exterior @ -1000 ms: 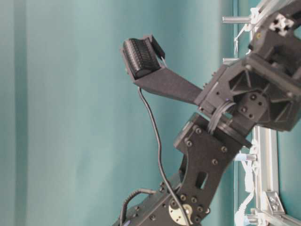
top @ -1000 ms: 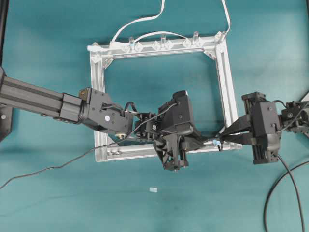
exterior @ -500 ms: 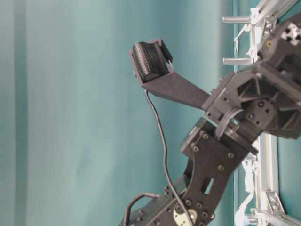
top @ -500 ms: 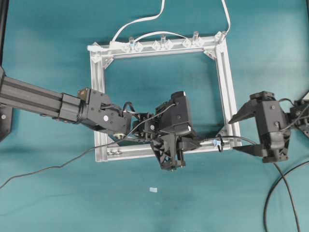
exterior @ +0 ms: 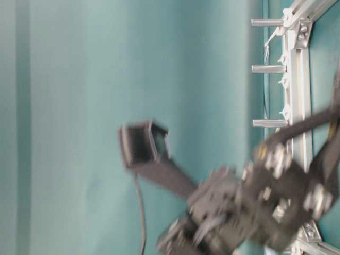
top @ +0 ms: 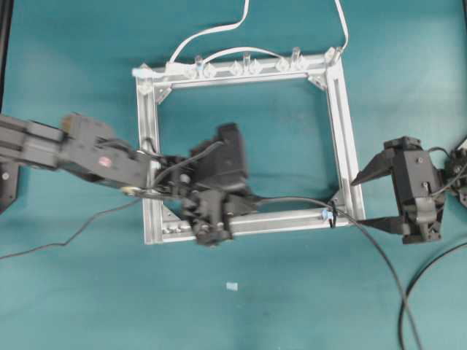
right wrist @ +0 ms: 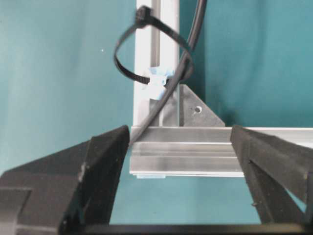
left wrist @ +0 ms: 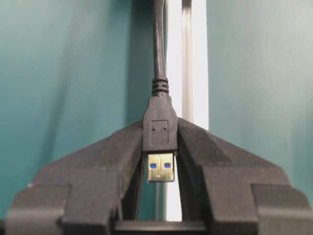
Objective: Insert the wire through the string loop located on the right side.
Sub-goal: 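Open the right gripper and pull the cable leftward with the left gripper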
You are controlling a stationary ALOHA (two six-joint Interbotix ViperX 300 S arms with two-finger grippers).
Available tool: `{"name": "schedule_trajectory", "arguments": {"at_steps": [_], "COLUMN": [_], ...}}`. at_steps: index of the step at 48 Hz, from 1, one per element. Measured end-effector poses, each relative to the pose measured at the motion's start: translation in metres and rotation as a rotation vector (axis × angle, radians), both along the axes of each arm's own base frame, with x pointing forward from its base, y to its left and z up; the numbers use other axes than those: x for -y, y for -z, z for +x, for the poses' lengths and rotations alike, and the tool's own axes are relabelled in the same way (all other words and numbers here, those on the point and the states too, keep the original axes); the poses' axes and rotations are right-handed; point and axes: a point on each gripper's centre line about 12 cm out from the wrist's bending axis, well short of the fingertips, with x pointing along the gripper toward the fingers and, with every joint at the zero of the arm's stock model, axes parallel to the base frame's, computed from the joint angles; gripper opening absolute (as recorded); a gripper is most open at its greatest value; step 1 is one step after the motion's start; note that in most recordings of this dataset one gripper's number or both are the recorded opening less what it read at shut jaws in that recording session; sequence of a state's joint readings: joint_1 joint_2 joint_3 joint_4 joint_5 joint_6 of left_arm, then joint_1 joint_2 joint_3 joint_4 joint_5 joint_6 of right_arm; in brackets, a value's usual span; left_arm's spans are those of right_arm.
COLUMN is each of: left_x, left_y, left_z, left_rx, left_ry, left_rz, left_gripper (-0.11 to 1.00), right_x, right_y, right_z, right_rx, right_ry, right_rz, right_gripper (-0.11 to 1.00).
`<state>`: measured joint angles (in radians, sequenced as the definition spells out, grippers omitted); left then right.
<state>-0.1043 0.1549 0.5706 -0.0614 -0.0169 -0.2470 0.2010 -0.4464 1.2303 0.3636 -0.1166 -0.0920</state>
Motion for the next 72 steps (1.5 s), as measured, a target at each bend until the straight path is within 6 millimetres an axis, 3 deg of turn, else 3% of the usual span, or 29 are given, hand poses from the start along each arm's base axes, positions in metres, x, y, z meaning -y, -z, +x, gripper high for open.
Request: {"name": "schedule_trajectory", "arguments": {"at_steps": [18, 36, 54, 72], "left_x": [-0.008, -0.003, 0.01, 0.01], "left_y": [-0.012, 0.006, 0.022, 0.025], "left_z": [-0.077, -0.136, -0.168, -0.178], "left_rx": [-0.123, -0.243, -0.318, -0.402], "left_ry": [-0.015, -0.046, -0.045, -0.111], "left_rz": [-0.013, -0.063, -0.094, -0.135], "left_gripper": [0.18, 0.18, 0.18, 0.18], "right_x": [0.0, 0.0, 0.0, 0.0], "right_y": [0.001, 0.001, 0.004, 0.004], "right_z": [0.0, 0.0, 0.0, 0.0], "right_rx": [-0.002, -0.003, -0.015, -0.012], "right_ry": [0.0, 0.0, 0.001, 0.001], "right_rz": [-0.001, -0.001, -0.002, -0.003], "right_gripper": [0.93, 0.93, 0.93, 0.93]}}
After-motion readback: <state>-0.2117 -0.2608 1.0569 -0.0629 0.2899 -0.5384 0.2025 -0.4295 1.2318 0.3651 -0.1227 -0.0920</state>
